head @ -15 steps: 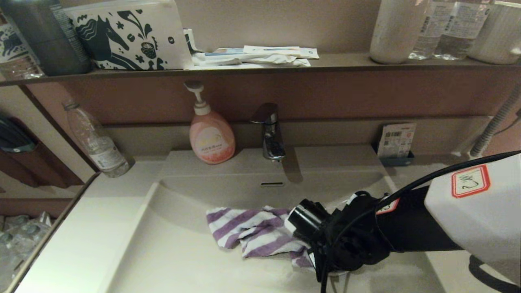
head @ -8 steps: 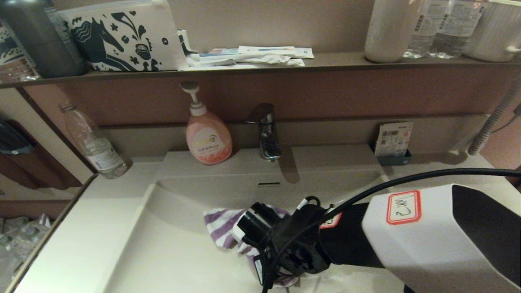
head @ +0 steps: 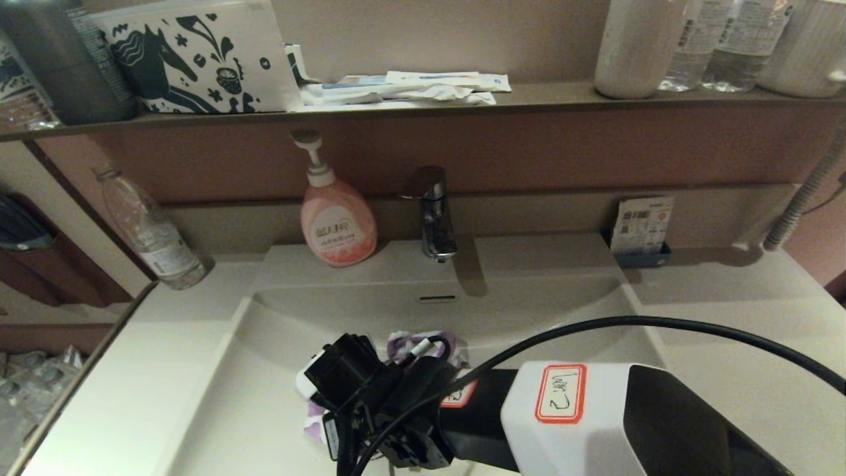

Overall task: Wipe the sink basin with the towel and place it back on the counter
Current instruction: Wipe the sink

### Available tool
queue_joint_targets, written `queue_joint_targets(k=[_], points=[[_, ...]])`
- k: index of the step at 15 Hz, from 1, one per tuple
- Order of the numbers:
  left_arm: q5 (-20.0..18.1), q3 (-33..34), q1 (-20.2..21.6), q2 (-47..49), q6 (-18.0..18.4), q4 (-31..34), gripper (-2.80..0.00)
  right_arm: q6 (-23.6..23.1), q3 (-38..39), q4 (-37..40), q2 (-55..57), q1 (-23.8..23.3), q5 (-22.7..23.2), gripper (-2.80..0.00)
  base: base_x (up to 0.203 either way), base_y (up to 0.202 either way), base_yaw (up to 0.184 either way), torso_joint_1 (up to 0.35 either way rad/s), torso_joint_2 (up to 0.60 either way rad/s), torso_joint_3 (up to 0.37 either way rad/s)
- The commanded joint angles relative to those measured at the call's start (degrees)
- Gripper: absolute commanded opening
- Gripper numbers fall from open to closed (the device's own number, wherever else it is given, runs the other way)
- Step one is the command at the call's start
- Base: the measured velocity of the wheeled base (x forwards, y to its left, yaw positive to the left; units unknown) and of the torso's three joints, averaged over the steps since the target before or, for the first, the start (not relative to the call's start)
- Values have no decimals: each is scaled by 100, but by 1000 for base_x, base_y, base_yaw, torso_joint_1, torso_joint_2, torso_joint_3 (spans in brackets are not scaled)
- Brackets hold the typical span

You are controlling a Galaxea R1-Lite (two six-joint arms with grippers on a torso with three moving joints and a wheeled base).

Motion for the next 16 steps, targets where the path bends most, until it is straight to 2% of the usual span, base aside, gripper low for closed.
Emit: queue_joint_targets(k=[1,5,8,12,16], points=[[-1,0,2,1,-3,-3,-280,19,-75,-457,284,13,-18,-280,0,0,0,0,0,0],[-1,0,2,1,-3,-3,-280,-139,-70,-1358,407,-109,-101,-280,0,0,0,0,0,0],[-1,0,2,1,-3,-3,-280,-203,-48,-1357,363,-446,-494,-280,0,0,0,0,0,0],[-1,0,2,1,-3,-3,-280,-233,264,-1355,49,-863,-757,-280,0,0,0,0,0,0],[-1,0,2,1,-3,-3,-280,-256,1096,-1370,-426,-1070,-1090,-280,0,0,0,0,0,0]])
